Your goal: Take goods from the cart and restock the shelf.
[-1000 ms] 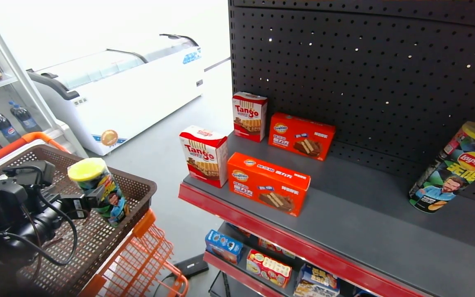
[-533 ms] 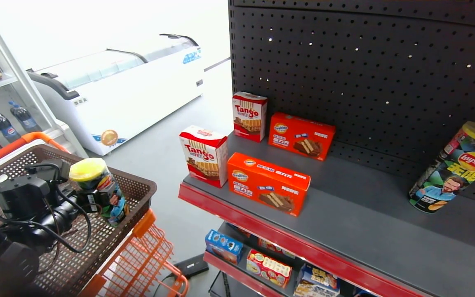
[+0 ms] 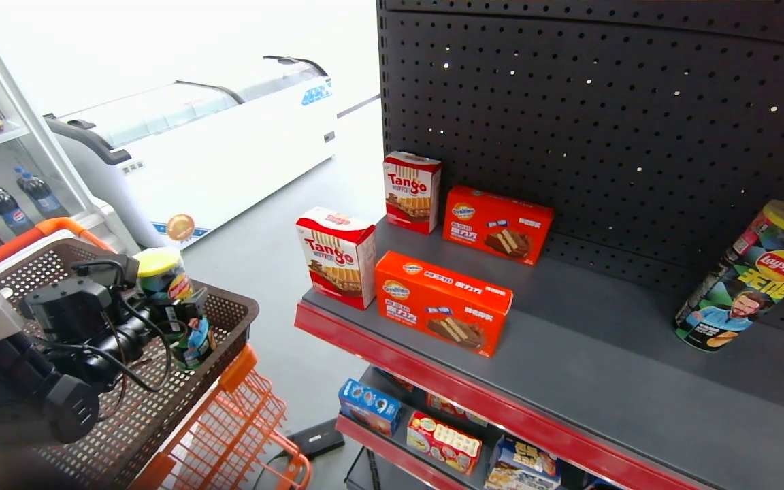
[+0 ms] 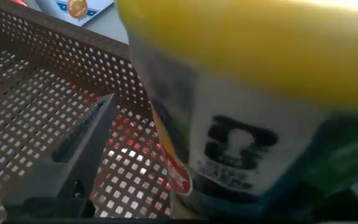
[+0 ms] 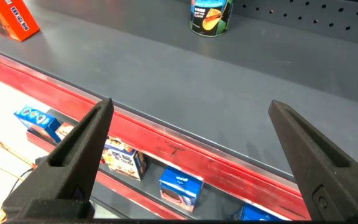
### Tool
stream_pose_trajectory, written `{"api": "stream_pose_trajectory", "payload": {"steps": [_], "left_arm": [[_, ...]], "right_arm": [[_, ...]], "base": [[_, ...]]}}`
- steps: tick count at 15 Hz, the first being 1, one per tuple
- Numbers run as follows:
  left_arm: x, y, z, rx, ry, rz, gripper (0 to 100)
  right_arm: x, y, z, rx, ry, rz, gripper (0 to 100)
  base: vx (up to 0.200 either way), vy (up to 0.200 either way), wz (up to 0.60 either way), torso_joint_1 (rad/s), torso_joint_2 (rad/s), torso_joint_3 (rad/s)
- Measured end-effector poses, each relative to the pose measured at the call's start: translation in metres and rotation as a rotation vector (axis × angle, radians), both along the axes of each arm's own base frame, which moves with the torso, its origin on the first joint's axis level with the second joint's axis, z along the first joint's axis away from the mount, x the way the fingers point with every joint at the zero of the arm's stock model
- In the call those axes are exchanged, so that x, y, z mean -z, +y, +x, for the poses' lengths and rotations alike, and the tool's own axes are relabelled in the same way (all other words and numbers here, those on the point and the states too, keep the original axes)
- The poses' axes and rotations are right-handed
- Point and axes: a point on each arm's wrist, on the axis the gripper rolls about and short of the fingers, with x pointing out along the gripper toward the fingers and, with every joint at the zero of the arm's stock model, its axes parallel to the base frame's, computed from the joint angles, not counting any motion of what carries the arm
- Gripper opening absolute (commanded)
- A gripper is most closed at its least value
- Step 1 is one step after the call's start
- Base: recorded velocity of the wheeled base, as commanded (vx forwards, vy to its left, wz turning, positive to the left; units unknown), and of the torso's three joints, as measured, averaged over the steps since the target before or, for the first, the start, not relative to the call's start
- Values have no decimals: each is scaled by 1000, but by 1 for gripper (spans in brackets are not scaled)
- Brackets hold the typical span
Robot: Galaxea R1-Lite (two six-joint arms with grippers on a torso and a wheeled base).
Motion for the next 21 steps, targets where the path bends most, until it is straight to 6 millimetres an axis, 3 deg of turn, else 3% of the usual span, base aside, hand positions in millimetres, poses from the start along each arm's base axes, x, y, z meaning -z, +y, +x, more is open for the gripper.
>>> {"api": "stream_pose_trajectory", "payload": {"steps": [1, 8, 15, 18, 21], "left_arm": [[2, 0, 3, 6, -2, -1, 0], [-6, -5, 13, 93, -35, -3, 0], [-81, -24, -20, 130, -105, 24, 0], [-123, -51, -39, 208, -188, 32, 0], [-150, -85, -59, 322, -226, 26, 0]], "right_arm": [[0, 0, 0, 0, 0, 0, 100], [0, 0, 0, 0, 0, 0, 100], [0, 0, 0, 0, 0, 0, 100], [0, 0, 0, 0, 0, 0, 100], [0, 0, 0, 0, 0, 0, 100]], "base": [[0, 0, 0, 0, 0, 0], [0, 0, 0, 0, 0, 0], [0, 0, 0, 0, 0, 0], [0, 0, 0, 0, 0, 0], [0, 0, 0, 0, 0, 0]]}}
